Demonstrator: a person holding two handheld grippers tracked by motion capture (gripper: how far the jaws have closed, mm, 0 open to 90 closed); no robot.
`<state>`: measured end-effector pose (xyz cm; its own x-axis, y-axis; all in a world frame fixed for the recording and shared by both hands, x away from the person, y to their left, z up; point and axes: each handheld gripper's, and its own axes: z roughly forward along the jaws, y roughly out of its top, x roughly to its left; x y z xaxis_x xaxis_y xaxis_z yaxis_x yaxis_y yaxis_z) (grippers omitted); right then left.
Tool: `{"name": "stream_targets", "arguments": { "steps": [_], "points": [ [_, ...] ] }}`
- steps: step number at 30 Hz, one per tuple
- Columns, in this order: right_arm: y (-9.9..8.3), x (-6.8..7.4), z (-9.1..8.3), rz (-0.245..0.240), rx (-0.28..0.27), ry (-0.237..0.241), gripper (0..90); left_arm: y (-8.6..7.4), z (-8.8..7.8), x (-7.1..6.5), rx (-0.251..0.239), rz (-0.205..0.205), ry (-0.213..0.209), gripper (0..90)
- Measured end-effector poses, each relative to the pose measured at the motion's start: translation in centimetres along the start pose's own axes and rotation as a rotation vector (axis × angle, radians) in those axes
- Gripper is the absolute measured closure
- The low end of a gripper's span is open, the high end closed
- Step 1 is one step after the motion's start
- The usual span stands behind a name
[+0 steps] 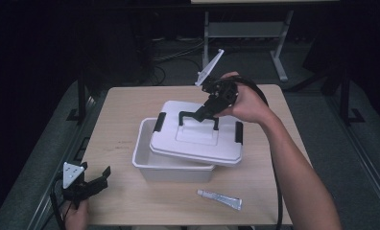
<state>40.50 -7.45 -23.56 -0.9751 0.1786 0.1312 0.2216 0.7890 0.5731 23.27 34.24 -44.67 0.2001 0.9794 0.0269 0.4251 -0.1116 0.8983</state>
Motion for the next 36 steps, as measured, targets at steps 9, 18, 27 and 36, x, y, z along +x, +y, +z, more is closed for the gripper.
{"name": "stream_targets", "arguments": {
  "steps": [9,18,27,36],
  "points": [
    [-3.0,0.2,-2.1,0.048,-0.019,-0.033,84.0,0.0,0.1,-0.1,0.005,0.008,0.002,14.0],
    [-5.6,0.3,-4.0,0.089,-0.025,-0.071,83.9,0.0,0.1,-0.2,0.006,0.011,0.0,14.0],
    [-8.1,0.4,-5.8,0.125,-0.038,-0.108,84.0,0.0,0.2,-0.3,0.004,0.013,0.001,14.0],
    [-10.5,0.5,-7.0,0.169,-0.048,-0.135,84.0,0.0,0.3,-0.3,0.011,0.017,-0.004,14.0]
  ]
}}
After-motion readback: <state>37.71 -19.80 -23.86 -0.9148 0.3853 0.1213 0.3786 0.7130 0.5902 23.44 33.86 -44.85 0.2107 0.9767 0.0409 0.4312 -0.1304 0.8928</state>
